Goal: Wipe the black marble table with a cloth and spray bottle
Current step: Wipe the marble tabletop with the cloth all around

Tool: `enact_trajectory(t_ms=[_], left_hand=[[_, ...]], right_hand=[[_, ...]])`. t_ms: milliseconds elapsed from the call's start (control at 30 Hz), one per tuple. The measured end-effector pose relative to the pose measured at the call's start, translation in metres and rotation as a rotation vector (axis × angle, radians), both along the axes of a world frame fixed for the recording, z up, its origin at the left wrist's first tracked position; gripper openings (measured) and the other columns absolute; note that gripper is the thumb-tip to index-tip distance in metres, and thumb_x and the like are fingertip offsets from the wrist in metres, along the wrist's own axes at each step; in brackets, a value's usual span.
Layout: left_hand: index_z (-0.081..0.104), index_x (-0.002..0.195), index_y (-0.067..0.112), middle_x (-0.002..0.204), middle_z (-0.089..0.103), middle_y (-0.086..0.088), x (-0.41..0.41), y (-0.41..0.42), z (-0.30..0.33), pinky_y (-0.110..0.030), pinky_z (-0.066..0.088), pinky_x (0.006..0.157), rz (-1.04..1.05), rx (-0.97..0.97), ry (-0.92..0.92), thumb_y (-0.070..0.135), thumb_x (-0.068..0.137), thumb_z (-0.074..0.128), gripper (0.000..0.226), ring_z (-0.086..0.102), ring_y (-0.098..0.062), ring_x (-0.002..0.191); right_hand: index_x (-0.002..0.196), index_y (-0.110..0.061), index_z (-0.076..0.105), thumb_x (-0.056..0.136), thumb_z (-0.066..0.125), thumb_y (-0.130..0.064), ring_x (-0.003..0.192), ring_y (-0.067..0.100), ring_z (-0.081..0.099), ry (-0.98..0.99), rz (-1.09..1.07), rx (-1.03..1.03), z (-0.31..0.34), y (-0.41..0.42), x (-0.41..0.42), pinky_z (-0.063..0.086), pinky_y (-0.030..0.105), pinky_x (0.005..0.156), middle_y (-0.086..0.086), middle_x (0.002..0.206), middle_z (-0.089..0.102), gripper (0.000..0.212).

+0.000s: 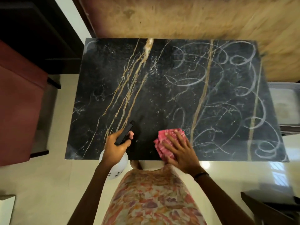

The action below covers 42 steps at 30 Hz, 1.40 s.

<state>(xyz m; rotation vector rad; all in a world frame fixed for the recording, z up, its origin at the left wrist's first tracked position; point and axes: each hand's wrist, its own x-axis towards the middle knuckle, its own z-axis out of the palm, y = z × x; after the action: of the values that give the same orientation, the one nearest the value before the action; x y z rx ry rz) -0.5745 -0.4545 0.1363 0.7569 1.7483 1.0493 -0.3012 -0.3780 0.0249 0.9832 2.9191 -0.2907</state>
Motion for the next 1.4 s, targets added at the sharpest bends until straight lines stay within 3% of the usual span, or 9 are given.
enact_trajectory(t_ms=[200,400,467,567,833,933,1100,1233,1400], left_hand=[[0.064,0.089,0.009,0.082,0.062,-0.009,0.032,0.020,0.009,-0.010,0.044,0.051,-0.016,-0.005,0.026,-0.014,0.083,0.052,0.027,0.056,0.002,0.051],[0.063,0.087,0.007,0.079,0.064,-0.003,0.056,0.042,0.011,-0.011,0.044,0.050,-0.002,-0.009,0.019,-0.015,0.083,0.052,0.025,0.056,0.002,0.050],[0.064,0.084,0.014,0.078,0.066,0.004,0.059,0.049,0.010,-0.013,0.043,0.051,0.020,-0.010,0.019,-0.014,0.083,0.053,0.030,0.056,0.003,0.051],[0.064,0.086,0.017,0.083,0.065,-0.004,0.066,0.060,0.011,-0.016,0.041,0.057,0.008,-0.023,0.028,-0.012,0.083,0.054,0.031,0.057,0.002,0.052],[0.065,0.086,0.013,0.084,0.064,-0.012,0.086,0.081,0.008,-0.015,0.041,0.052,0.020,-0.031,0.079,-0.010,0.083,0.055,0.025,0.057,-0.001,0.053],[0.065,0.084,0.015,0.081,0.064,-0.010,0.096,0.088,0.006,-0.016,0.040,0.051,0.034,-0.031,0.080,-0.011,0.083,0.054,0.028,0.056,0.000,0.050],[0.065,0.084,0.014,0.079,0.063,-0.007,0.109,0.100,0.005,-0.016,0.040,0.053,0.035,-0.028,0.062,-0.012,0.082,0.054,0.028,0.056,0.001,0.050],[0.065,0.082,0.015,0.078,0.063,-0.006,0.116,0.107,0.005,-0.015,0.041,0.050,0.045,-0.026,0.055,-0.013,0.081,0.054,0.030,0.056,0.000,0.049],[0.065,0.086,0.010,0.081,0.063,-0.007,0.118,0.116,0.007,-0.013,0.042,0.050,0.029,-0.037,0.064,-0.012,0.082,0.055,0.024,0.057,0.001,0.053]], right_hand=[[0.148,-0.033,0.029,0.090,0.032,-0.057,0.145,0.039,0.012,-0.013,-0.247,-0.117,0.010,0.054,-0.066,0.019,0.062,0.113,0.005,0.158,0.024,0.063],[0.149,-0.033,0.026,0.094,0.032,-0.055,0.146,0.037,0.011,0.024,0.098,-0.111,0.003,0.007,-0.022,0.018,0.061,0.113,0.003,0.157,0.025,0.060],[0.149,-0.034,0.025,0.094,0.032,-0.057,0.146,0.035,0.015,0.027,0.129,-0.078,0.000,0.001,0.023,0.020,0.058,0.112,0.001,0.157,0.024,0.061],[0.149,-0.035,0.025,0.091,0.037,-0.060,0.146,0.034,0.015,-0.013,0.134,-0.023,0.001,0.023,0.074,0.020,0.057,0.112,0.002,0.156,0.028,0.064],[0.148,-0.036,0.027,0.090,0.037,-0.057,0.146,0.033,0.011,-0.017,-0.140,-0.143,0.010,0.077,0.014,0.018,0.060,0.112,0.002,0.157,0.026,0.062],[0.149,-0.033,0.026,0.092,0.037,-0.053,0.147,0.036,0.008,-0.011,0.030,-0.132,0.007,0.056,0.029,0.018,0.061,0.112,0.002,0.158,0.022,0.062],[0.145,-0.038,0.032,0.092,0.032,-0.061,0.145,0.032,0.018,-0.015,0.262,-0.040,0.005,0.051,0.124,0.020,0.056,0.111,0.001,0.154,0.029,0.058],[0.148,-0.035,0.028,0.093,0.026,-0.061,0.146,0.034,0.013,-0.055,0.087,-0.064,0.006,0.101,0.136,0.023,0.057,0.111,0.005,0.154,0.032,0.060],[0.147,-0.034,0.030,0.091,0.035,-0.060,0.146,0.034,0.012,-0.021,-0.163,-0.126,0.015,0.150,0.044,0.018,0.060,0.114,0.003,0.157,0.025,0.062]])
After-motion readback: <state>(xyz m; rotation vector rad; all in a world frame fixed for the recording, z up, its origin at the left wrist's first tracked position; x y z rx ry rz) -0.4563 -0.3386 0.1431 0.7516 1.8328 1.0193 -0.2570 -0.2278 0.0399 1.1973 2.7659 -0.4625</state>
